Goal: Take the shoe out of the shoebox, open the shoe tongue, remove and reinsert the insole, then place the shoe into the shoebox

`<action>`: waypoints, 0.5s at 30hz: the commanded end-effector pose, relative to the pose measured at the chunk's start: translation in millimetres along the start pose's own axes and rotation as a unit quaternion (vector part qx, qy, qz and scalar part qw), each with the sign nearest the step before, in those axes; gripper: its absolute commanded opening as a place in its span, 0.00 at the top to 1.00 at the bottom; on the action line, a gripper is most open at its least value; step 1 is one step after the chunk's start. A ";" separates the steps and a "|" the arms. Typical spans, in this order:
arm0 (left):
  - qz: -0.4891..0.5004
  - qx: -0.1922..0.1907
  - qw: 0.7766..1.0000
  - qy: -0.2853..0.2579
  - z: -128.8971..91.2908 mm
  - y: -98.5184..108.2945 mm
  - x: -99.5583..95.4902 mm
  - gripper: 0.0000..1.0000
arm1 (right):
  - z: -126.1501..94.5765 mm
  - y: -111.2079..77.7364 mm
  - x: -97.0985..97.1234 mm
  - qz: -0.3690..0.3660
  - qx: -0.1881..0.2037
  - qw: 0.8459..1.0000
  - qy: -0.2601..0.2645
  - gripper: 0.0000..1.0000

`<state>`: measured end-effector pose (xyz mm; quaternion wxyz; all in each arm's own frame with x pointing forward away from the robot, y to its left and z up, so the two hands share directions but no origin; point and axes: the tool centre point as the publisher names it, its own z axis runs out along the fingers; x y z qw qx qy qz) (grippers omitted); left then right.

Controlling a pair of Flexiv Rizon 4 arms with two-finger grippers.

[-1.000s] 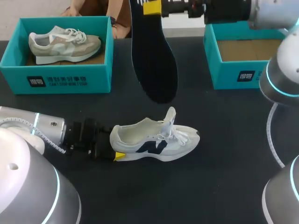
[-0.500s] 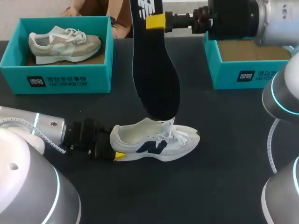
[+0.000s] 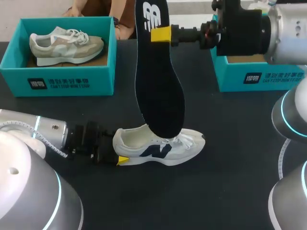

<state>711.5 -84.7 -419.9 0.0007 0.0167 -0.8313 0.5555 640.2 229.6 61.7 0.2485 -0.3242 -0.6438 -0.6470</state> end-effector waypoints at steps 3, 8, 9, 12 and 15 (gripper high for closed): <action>0.000 -0.001 1.000 0.000 4.7 3.7 1.9 1.00 | -6.3 -13.3 -2.1 0.015 0.001 1.000 -0.004 1.00; 0.000 -0.001 1.000 0.000 4.7 3.7 1.9 1.00 | -6.3 -13.3 -2.1 0.015 0.001 1.000 -0.004 1.00; 0.000 -0.001 1.000 0.000 4.7 3.7 1.9 1.00 | -6.3 -13.3 -2.1 0.015 0.001 1.000 -0.004 1.00; 0.000 -0.001 1.000 0.000 4.7 3.7 1.9 1.00 | -6.3 -13.3 -2.1 0.015 0.001 1.000 -0.004 1.00; 0.000 -0.001 1.000 0.000 4.7 3.7 1.9 1.00 | -6.3 -13.3 -2.1 0.015 0.001 1.000 -0.004 1.00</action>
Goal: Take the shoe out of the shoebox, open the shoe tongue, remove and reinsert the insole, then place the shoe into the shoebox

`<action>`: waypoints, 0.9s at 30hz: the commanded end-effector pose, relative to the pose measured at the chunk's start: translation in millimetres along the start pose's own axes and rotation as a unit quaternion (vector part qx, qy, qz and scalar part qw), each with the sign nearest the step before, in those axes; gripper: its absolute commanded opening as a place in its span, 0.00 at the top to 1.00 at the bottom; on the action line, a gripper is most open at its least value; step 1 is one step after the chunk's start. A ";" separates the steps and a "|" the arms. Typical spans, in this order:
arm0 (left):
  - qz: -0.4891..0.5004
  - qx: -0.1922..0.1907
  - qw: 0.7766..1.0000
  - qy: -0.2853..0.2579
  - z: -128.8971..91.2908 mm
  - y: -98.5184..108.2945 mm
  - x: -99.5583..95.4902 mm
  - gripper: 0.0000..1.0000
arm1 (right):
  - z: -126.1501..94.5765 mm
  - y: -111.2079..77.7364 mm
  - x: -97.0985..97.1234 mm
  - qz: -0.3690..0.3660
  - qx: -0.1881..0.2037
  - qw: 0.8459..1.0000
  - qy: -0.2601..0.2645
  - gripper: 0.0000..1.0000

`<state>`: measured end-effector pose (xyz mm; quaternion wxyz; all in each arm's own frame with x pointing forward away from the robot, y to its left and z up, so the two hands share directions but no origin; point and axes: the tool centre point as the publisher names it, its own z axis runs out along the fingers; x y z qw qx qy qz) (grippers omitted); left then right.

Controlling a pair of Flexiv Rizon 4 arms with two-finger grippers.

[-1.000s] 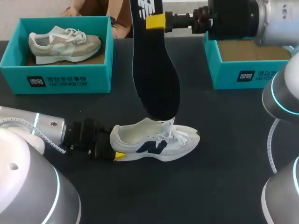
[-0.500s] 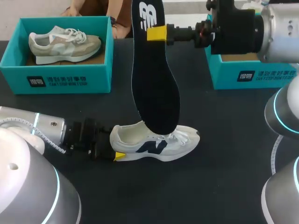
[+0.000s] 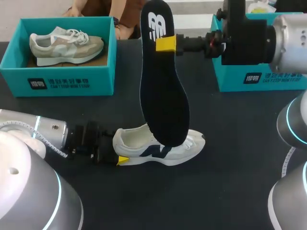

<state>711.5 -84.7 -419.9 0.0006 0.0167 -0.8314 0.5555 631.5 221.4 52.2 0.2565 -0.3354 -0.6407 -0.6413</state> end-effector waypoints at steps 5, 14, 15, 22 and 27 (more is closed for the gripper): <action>0.000 -0.001 1.000 0.000 4.7 3.7 1.9 1.00 | 2.4 -0.8 -0.1 0.000 -0.001 1.000 -0.001 1.00; 0.005 -0.007 1.000 -0.004 -10.6 -9.7 8.1 0.06 | 2.4 -0.8 -0.1 0.000 -0.001 1.000 -0.001 1.00; 0.006 -0.009 1.000 -0.004 -11.7 -10.1 7.7 0.00 | 2.4 -0.8 -0.1 0.000 -0.001 1.000 -0.001 1.00; -0.003 -0.012 1.000 0.002 -17.0 -10.2 6.7 0.00 | 2.4 -0.8 -0.1 0.000 -0.001 1.000 -0.001 1.00; -0.016 -0.018 1.000 0.007 -27.5 -11.9 4.3 0.00 | 2.4 -0.8 -0.1 0.000 -0.001 1.000 -0.001 1.00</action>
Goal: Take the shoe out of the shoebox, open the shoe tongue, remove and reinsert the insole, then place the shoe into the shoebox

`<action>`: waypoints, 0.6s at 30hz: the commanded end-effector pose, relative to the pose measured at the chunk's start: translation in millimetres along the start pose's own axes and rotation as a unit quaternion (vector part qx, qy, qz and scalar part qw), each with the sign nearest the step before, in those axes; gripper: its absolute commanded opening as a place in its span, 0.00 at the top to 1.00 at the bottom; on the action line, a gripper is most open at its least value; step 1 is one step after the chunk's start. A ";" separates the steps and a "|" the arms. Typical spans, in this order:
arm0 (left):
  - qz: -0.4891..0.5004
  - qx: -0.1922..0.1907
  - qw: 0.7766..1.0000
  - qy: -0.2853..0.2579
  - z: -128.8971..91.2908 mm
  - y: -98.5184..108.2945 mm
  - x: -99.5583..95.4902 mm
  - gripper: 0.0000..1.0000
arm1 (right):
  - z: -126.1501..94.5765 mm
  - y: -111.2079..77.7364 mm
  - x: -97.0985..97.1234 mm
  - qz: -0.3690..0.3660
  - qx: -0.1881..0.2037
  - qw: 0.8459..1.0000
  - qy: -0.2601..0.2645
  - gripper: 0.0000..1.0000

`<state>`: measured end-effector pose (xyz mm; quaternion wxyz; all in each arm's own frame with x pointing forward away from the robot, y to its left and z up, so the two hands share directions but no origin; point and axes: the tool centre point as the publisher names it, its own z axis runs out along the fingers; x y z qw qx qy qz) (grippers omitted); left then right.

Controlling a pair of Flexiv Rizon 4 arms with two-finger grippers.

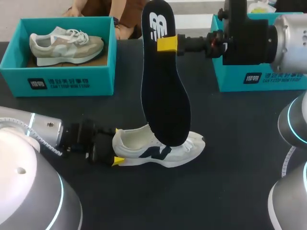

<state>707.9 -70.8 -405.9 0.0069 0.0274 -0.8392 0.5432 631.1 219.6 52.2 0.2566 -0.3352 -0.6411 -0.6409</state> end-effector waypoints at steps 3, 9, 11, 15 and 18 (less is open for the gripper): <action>-0.011 -0.028 0.999 0.031 -19.6 -8.5 1.8 0.00 | 4.3 -0.7 -0.3 0.001 -0.001 1.000 -0.001 1.00; 0.003 -0.071 0.995 0.071 -37.8 -20.3 4.7 0.00 | 4.3 -0.7 -0.3 0.001 -0.001 1.000 -0.001 1.00; 0.003 -0.071 0.995 0.071 -37.8 -20.3 4.7 0.00 | 4.3 -0.7 -0.3 0.001 -0.001 1.000 -0.001 1.00; 0.003 -0.071 0.995 0.071 -37.8 -20.3 4.7 0.00 | 4.3 -0.7 -0.3 0.001 -0.001 1.000 -0.001 1.00; 0.003 -0.071 0.995 0.071 -37.8 -20.3 4.7 0.00 | 4.3 -0.7 -0.3 0.001 -0.001 1.000 -0.001 1.00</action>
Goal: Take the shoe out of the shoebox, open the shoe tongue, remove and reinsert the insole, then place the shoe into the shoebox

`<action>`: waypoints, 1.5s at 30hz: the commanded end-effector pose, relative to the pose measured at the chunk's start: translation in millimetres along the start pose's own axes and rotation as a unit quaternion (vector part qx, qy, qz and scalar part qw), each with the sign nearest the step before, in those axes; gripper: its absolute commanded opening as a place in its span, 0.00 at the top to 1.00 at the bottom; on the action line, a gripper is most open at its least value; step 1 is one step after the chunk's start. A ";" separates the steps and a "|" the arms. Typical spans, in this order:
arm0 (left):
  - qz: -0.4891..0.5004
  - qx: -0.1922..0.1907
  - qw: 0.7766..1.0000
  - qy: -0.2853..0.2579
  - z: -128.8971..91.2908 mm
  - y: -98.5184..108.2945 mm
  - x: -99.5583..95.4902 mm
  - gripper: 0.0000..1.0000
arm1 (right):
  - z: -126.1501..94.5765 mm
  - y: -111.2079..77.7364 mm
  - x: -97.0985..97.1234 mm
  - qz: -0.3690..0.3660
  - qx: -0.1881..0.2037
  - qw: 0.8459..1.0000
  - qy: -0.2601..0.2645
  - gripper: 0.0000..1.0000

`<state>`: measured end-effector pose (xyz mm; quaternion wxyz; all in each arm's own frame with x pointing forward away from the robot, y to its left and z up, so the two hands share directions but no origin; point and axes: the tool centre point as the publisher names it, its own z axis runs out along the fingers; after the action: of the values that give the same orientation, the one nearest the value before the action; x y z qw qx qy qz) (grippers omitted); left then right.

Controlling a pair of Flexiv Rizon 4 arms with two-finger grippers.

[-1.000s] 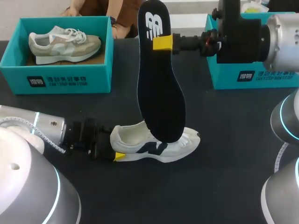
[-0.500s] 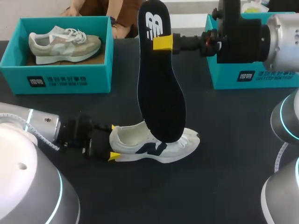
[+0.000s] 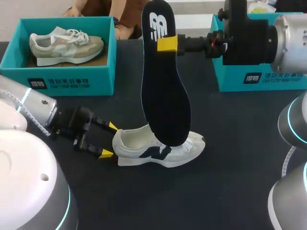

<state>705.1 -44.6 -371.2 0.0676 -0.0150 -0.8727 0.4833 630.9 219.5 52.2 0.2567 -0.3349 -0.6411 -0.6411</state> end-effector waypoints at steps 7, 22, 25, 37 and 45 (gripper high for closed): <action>0.000 -0.001 1.000 -0.001 0.6 0.4 1.3 0.00 | 4.4 -0.5 -0.3 0.001 -0.001 1.000 -0.001 1.00; 0.005 -0.096 0.995 -0.014 -27.3 -23.3 0.9 0.00 | 4.4 -0.5 -0.3 0.001 -0.001 1.000 -0.001 1.00; -0.010 -0.128 0.992 -0.019 -32.9 -33.4 0.0 0.00 | 4.4 -0.5 -0.3 0.001 -0.001 1.000 -0.001 1.00; 0.007 -0.294 0.956 -0.006 -37.6 -60.1 -6.2 0.00 | 4.4 -0.5 -0.3 0.001 -0.001 1.000 -0.001 1.00; 0.004 -0.352 0.936 0.004 -39.4 -65.6 -11.9 0.00 | 4.4 -0.5 -0.3 0.001 -0.001 1.000 -0.001 1.00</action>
<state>718.5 -44.6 -299.5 0.0547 -0.0361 -0.9723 0.2246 630.9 219.3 52.0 0.2567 -0.3348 -0.6409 -0.6413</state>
